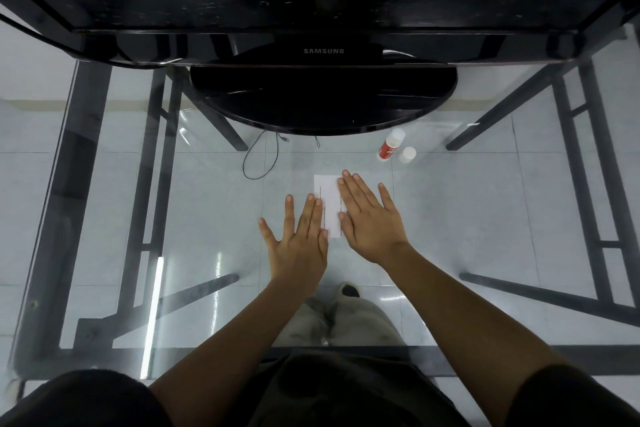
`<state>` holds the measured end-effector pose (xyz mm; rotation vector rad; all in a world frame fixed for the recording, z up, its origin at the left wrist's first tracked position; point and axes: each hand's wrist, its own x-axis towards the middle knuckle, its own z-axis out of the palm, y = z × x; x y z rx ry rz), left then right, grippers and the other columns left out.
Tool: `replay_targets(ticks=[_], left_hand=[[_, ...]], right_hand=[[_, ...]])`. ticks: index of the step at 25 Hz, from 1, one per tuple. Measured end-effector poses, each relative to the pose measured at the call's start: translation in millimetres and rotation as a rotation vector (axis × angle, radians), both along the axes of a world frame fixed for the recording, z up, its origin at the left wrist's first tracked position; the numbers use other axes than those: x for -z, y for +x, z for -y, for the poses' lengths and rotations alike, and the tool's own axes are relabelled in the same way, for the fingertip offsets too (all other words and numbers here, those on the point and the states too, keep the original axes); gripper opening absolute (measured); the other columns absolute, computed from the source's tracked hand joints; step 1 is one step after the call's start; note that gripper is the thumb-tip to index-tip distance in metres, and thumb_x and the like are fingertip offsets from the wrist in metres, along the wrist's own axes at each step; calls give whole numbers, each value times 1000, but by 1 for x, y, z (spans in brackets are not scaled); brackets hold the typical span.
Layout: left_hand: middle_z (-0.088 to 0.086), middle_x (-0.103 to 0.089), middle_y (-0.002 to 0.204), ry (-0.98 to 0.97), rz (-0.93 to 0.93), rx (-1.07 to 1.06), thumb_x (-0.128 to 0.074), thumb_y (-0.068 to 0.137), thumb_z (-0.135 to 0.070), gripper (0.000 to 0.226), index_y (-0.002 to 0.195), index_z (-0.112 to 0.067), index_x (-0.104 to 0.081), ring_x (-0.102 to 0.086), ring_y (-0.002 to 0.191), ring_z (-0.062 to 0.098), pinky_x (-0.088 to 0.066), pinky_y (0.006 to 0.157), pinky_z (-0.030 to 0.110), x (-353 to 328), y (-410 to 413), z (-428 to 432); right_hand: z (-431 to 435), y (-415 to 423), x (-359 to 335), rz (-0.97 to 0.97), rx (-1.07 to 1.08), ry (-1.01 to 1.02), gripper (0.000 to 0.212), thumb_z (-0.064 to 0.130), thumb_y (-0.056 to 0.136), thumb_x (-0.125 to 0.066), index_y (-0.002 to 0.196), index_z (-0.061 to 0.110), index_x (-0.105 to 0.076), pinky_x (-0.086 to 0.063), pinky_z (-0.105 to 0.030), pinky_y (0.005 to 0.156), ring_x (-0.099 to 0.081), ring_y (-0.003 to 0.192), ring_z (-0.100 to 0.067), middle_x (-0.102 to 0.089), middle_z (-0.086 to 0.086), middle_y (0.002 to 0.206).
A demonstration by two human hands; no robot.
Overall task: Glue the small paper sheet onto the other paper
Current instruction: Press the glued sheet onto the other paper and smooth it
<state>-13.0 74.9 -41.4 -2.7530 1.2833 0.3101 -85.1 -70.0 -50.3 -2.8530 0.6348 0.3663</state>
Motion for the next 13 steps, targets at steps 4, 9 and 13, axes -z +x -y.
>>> replay_targets(ticks=[4,9,13], left_hand=[[-8,7,156,-33,-113,-13,8,92,-46,53,139,-29,26,24,137,21,12,107,55,2,15,10],[-7,19,153,-44,-165,32,8,90,-47,54,133,-30,36,29,136,17,17,108,45,9,26,19],[-11,28,146,-77,-166,32,8,91,-47,53,134,-31,35,31,134,15,17,108,44,12,26,17]], right_hand=[[1,0,-1,-5,-9,-32,64,49,90,1,147,20,4,16,-40,110,11,142,-15,2,1,157],[2,0,1,-37,-29,-36,63,49,91,0,146,19,9,20,-38,108,24,135,-13,8,0,157],[7,-3,-3,-7,-31,18,63,50,92,1,145,19,11,26,-36,105,25,134,-11,14,3,154]])
